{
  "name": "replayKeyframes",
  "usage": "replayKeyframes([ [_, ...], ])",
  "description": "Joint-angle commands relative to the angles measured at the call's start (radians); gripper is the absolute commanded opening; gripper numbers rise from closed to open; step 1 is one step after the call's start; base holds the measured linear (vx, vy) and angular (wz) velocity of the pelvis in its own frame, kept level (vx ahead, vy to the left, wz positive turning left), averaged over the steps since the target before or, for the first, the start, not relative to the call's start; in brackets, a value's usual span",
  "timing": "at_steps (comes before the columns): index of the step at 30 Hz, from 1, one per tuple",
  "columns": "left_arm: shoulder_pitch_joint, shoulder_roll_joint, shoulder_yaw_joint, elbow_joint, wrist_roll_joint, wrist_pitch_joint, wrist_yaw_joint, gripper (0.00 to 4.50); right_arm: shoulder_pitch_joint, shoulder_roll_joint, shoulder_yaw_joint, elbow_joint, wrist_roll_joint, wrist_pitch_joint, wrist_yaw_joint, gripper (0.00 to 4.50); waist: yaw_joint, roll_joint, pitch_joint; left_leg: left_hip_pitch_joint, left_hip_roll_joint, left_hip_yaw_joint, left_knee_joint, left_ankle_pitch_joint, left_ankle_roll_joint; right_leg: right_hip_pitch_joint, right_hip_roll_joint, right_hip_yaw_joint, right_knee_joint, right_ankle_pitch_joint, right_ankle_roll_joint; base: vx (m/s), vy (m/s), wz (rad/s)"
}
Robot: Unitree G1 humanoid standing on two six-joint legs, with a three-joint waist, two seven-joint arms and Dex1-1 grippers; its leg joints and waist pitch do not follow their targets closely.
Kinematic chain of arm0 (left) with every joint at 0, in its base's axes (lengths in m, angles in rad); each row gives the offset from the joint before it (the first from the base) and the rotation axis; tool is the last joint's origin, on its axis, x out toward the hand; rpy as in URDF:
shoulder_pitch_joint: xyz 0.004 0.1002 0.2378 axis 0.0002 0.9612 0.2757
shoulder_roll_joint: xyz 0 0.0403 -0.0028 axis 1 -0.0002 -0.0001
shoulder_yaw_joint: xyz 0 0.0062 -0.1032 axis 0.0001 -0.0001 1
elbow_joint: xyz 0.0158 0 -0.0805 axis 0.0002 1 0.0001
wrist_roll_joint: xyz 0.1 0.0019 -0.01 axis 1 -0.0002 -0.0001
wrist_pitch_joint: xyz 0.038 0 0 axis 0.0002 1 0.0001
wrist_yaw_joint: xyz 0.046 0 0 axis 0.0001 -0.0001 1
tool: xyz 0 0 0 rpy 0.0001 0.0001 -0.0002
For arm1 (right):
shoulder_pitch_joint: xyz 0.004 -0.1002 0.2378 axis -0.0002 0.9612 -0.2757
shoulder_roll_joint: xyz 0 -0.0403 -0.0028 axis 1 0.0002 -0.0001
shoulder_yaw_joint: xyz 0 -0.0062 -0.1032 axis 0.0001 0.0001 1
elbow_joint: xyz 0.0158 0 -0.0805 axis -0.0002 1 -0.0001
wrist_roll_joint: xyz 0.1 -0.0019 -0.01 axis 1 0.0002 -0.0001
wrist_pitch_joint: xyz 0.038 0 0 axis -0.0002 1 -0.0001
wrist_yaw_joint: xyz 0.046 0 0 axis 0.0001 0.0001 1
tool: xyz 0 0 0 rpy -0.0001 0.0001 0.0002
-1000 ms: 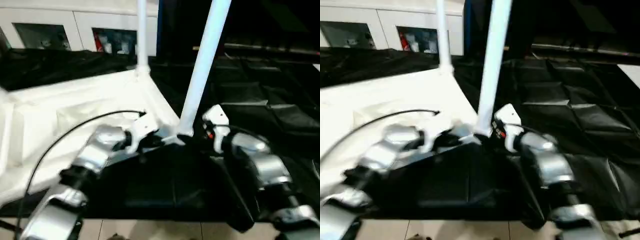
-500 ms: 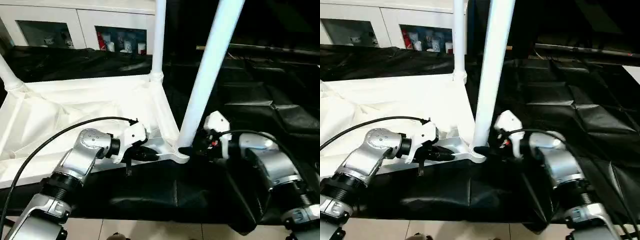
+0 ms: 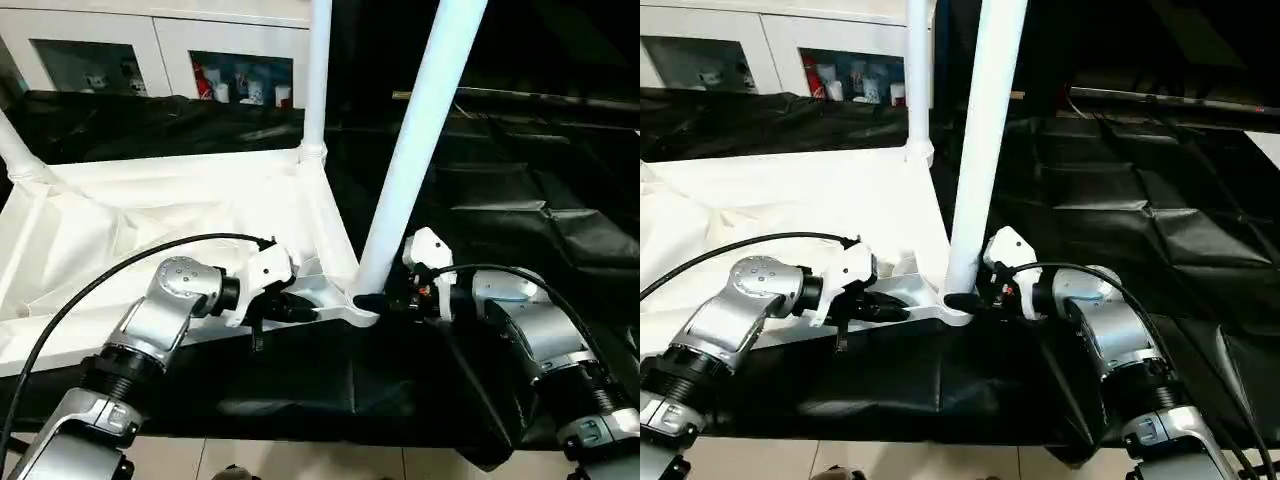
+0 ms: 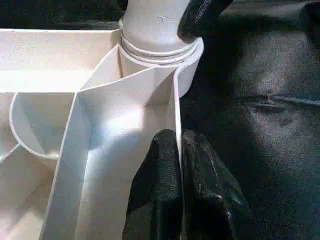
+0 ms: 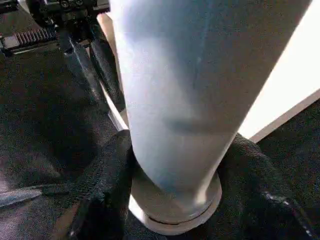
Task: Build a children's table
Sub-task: Rotate leg to tighten
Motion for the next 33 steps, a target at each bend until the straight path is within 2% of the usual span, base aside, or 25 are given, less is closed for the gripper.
replayKeyframes([
  [1,0.023,-0.017,-0.012,-0.014,-0.053,-0.004,-0.04,0.0,0.005,0.002,-0.003,0.012,-0.007,0.005,-0.011,2.1,0.002,-0.014,-0.054,0.006,0.038,-0.016,-0.051,-0.173,0.067,0.046,-0.068,0.05,-0.076,-0.219,-0.188,0.0,0.0,0.0],
  [2,0.023,-0.017,-0.012,-0.014,-0.053,-0.004,-0.04,0.0,0.005,0.002,-0.003,0.012,-0.007,0.005,-0.011,2.08,0.001,-0.014,-0.054,0.006,0.038,-0.016,-0.051,-0.174,0.067,0.046,-0.068,0.05,-0.076,-0.221,-0.188,0.0,0.0,0.0],
  [3,0.006,-0.034,-0.006,0.023,-0.02,-0.015,0.032,0.0,0.004,0.029,-0.038,0.044,-0.003,0.009,-0.079,2.07,0.001,-0.013,-0.053,0.006,0.038,-0.015,-0.051,-0.176,0.065,0.045,-0.068,0.051,-0.077,-0.225,-0.188,0.0,0.0,0.0],
  [4,0.006,-0.034,-0.006,0.023,-0.02,-0.015,0.032,0.0,0.004,0.029,-0.038,0.044,-0.003,0.009,-0.079,2.06,-0.001,-0.013,-0.052,0.005,0.038,-0.015,-0.051,-0.18,0.064,0.043,-0.068,0.051,-0.078,-0.232,-0.188,0.0,0.0,0.0],
  [5,-0.001,-0.041,-0.004,0.039,-0.006,-0.02,0.061,0.0,0.003,0.04,-0.05,0.057,-0.003,0.009,-0.106,2.05,0.0,-0.013,-0.051,0.007,0.036,-0.017,-0.053,-0.196,0.055,0.043,-0.069,0.049,-0.082,-0.267,-0.18,0.0,0.0,0.0],
  [6,-0.036,-0.076,0.01,0.102,0.027,-0.015,0.166,0.0,-0.005,0.079,-0.084,0.106,-0.017,0.016,-0.229,2.05,-0.001,-0.012,-0.052,0.008,0.038,-0.018,-0.054,-0.209,0.046,0.043,-0.07,0.05,-0.084,-0.296,-0.172,0.0,0.0,0.0],
  [8,-0.036,-0.076,0.01,0.102,0.027,-0.015,0.166,0.0,-0.005,0.079,-0.084,0.106,-0.017,0.016,-0.229,2.04,-0.005,-0.011,-0.047,0.011,0.037,-0.018,-0.057,-0.235,0.031,0.037,-0.068,0.05,-0.092,-0.341,-0.162,0.0,0.0,0.0],
  [9,-0.064,-0.109,0.02,0.144,0.044,-0.005,0.241,0.0,-0.007,0.113,-0.102,0.127,-0.024,0.032,-0.317,2.04,-0.004,-0.013,-0.05,0.01,0.037,-0.02,-0.057,-0.243,0.022,0.04,-0.072,0.05,-0.093,-0.363,-0.148,0.0,0.0,0.0],
  [13,-0.123,-0.206,0.025,0.225,0.079,0.031,0.412,0.0,0.007,0.239,-0.15,0.124,-0.021,0.089,-0.548,2.04,-0.004,-0.012,-0.053,0.012,0.036,-0.022,-0.058,-0.24,0.009,0.037,-0.072,0.052,-0.092,-0.354,-0.14,0.0,0.0,0.0],
  [17,-0.158,-0.27,0.022,0.28,0.103,0.028,0.516,0.0,0.007,0.316,-0.172,0.14,-0.037,0.098,-0.693,2.03,-0.003,-0.012,-0.056,0.01,0.034,-0.02,-0.057,-0.219,0.018,0.039,-0.071,0.052,-0.091,-0.302,-0.14,0.0,0.0,0.0],
  [20,-0.169,-0.3,0.005,0.301,0.119,0.011,0.535,0.0,-0.001,0.354,-0.171,0.153,-0.045,0.086,-0.752,2.03,-0.002,-0.011,-0.055,0.009,0.032,-0.02,-0.057,-0.22,0.022,0.038,-0.072,0.052,-0.092,-0.299,-0.139,0.0,0.0,0.0],
  [24,-0.177,-0.294,-0.015,0.325,0.144,-0.047,0.522,0.0,-0.007,0.369,-0.178,0.138,-0.054,0.067,-0.764,2.03,-0.003,-0.007,-0.052,0.01,0.033,-0.023,-0.062,-0.266,0.017,0.037,-0.072,0.052,-0.101,-0.358,-0.116,0.0,0.0,0.0],
  [26,-0.175,-0.288,-0.018,0.325,0.145,-0.06,0.51,0.0,-0.006,0.365,-0.181,0.132,-0.053,0.063,-0.758,2.58,-0.002,-0.008,-0.051,0.01,0.034,-0.024,-0.063,-0.271,0.018,0.036,-0.073,0.053,-0.101,-0.364,-0.111,0.0,0.0,0.0],
  [27,-0.17,-0.271,-0.018,0.332,0.148,-0.09,0.489,0.0,0.002,0.353,-0.197,0.099,-0.02,0.051,-0.723,2.74,-0.002,-0.011,-0.052,0.01,0.035,-0.023,-0.062,-0.269,0.021,0.037,-0.074,0.053,-0.1,-0.36,-0.111,0.0,0.0,0.0],
  [29,-0.163,-0.261,-0.015,0.329,0.143,-0.11,0.47,0.0,0.007,0.334,-0.198,0.073,-0.005,0.047,-0.686,2.81,0.0,-0.012,-0.052,0.008,0.035,-0.023,-0.063,-0.266,0.029,0.038,-0.074,0.053,-0.1,-0.353,-0.108,0.0,0.0,0.0],
  [31,-0.154,-0.257,-0.006,0.32,0.13,-0.148,0.452,0.0,0.013,0.305,-0.194,0.037,-0.001,0.052,-0.647,3.07,0.002,-0.013,-0.053,0.005,0.035,-0.023,-0.061,-0.245,0.037,0.041,-0.074,0.053,-0.097,-0.326,-0.11,0.0,0.0,0.0],
  [33,-0.152,-0.257,-0.003,0.319,0.127,-0.157,0.448,0.0,0.014,0.297,-0.194,0.025,0.002,0.058,-0.636,3.25,0.002,-0.013,-0.055,0.004,0.035,-0.021,-0.059,-0.222,0.043,0.041,-0.073,0.052,-0.093,-0.291,-0.123,0.0,0.0,0.0],
])
